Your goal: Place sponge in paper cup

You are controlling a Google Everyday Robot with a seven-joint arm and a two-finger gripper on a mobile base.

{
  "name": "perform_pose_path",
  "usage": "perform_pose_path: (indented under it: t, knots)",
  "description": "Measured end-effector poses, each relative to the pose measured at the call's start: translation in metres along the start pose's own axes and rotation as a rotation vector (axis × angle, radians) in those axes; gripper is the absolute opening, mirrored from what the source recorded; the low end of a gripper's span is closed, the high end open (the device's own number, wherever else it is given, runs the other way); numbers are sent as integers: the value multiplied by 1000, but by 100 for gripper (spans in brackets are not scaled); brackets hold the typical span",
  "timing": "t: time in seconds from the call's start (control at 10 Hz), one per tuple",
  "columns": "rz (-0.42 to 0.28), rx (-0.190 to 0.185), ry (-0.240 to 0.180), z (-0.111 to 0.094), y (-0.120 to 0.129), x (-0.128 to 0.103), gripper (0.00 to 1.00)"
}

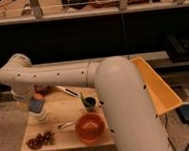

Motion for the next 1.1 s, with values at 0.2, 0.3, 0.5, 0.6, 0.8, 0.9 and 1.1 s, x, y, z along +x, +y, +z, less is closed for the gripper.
perform_pose_path:
  t: [0.2, 0.3, 0.5, 0.6, 0.8, 0.9, 1.1]
  knots:
    - [6, 17, -27, 16, 1, -6, 50]
    - [9, 22, -38, 21, 2, -7, 50]
    - [13, 26, -51, 26, 4, -9, 50]
    - [13, 26, -56, 27, 4, -11, 50]
    - [11, 18, -73, 29, 4, -10, 53]
    - [14, 17, -77, 30, 5, -9, 58]
    - [30, 15, -85, 29, 9, -10, 78]
